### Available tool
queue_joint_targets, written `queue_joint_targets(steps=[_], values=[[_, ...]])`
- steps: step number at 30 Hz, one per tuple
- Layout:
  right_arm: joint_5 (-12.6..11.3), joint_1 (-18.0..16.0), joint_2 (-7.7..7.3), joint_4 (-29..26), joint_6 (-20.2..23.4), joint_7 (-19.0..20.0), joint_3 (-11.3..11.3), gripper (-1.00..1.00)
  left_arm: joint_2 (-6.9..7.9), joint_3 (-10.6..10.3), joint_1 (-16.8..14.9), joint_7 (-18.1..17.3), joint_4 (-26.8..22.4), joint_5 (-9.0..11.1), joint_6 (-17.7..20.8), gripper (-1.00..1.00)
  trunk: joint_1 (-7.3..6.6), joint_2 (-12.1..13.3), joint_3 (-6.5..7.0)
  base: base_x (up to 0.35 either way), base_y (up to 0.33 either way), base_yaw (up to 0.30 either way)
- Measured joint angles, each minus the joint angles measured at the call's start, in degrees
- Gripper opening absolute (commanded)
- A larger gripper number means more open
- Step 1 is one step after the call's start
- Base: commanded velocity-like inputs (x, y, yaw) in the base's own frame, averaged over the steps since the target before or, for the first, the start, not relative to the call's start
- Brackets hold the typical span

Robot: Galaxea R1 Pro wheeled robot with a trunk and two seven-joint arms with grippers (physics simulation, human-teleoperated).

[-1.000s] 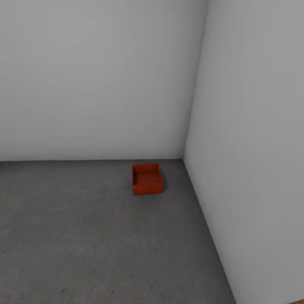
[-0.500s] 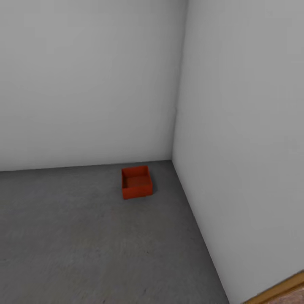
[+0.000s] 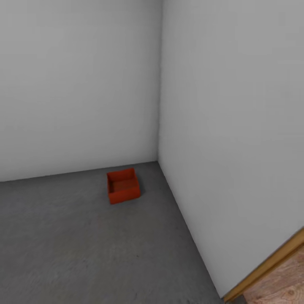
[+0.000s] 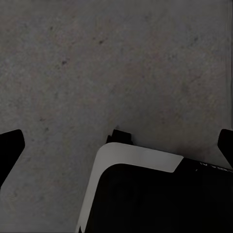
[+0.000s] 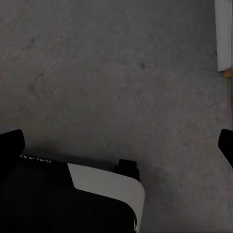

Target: Move the two storage containers from the living room to the garage. In the garage, place one container on the floor and stack the other container on top of it (either order is fine).

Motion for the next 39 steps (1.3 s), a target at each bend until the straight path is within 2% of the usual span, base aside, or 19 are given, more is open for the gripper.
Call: queue_joint_targets(steps=[30,39], values=[[0.00,0.00,0.00,0.00,0.00,-0.10,0.01,1.00,-0.27,0.00,0.00,0.08,0.00,0.13,-0.22,1.00,0.00,0.00,1.67,0.000,0.000,-0.254],[0.00,0.00,0.00,0.00,0.00,-0.16,0.01,1.00,0.10,0.07,0.00,0.51,0.00,0.15,-0.22,1.00,0.00,0.00,2.19,0.000,0.000,-0.251]])
